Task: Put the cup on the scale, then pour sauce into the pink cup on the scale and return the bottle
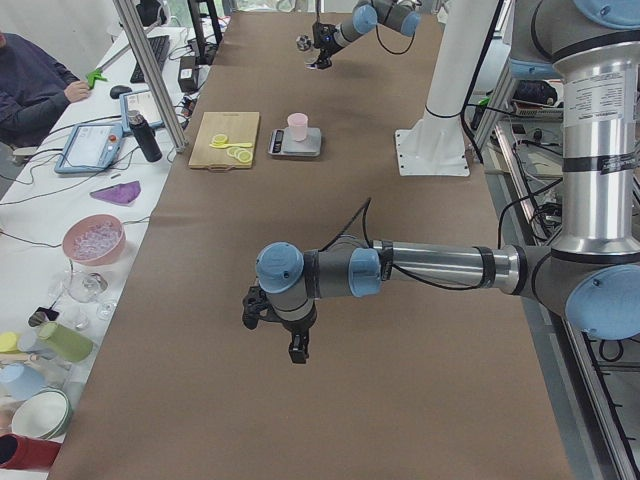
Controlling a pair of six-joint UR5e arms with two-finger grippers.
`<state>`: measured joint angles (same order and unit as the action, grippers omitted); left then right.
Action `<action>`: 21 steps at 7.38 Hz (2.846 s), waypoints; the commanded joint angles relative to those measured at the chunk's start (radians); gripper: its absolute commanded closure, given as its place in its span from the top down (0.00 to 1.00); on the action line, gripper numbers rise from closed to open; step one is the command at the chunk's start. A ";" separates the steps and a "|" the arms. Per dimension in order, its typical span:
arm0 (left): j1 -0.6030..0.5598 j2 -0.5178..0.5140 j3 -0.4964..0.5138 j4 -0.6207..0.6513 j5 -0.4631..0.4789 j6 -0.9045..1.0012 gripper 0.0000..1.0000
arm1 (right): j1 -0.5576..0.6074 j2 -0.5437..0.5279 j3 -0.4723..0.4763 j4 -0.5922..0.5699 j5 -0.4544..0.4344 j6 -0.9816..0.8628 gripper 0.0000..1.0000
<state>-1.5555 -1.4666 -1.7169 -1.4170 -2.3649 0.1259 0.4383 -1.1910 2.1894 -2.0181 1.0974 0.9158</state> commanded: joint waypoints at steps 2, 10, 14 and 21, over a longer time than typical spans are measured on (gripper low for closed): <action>-0.002 0.005 -0.015 0.001 -0.001 0.003 0.98 | 0.124 -0.154 -0.005 0.390 0.250 -0.020 0.00; -0.006 0.029 -0.070 0.004 0.012 -0.008 0.98 | 0.247 -0.398 -0.053 0.857 0.328 -0.017 0.00; -0.005 0.022 -0.072 0.004 0.012 -0.008 0.98 | 0.250 -0.430 -0.069 0.845 0.527 -0.018 1.00; -0.005 0.015 -0.092 0.003 0.010 -0.008 0.98 | 0.280 -0.472 -0.148 0.759 0.820 -0.084 1.00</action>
<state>-1.5601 -1.4515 -1.8049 -1.4143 -2.3547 0.1193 0.7250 -1.6731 2.0551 -1.2623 1.9067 0.8354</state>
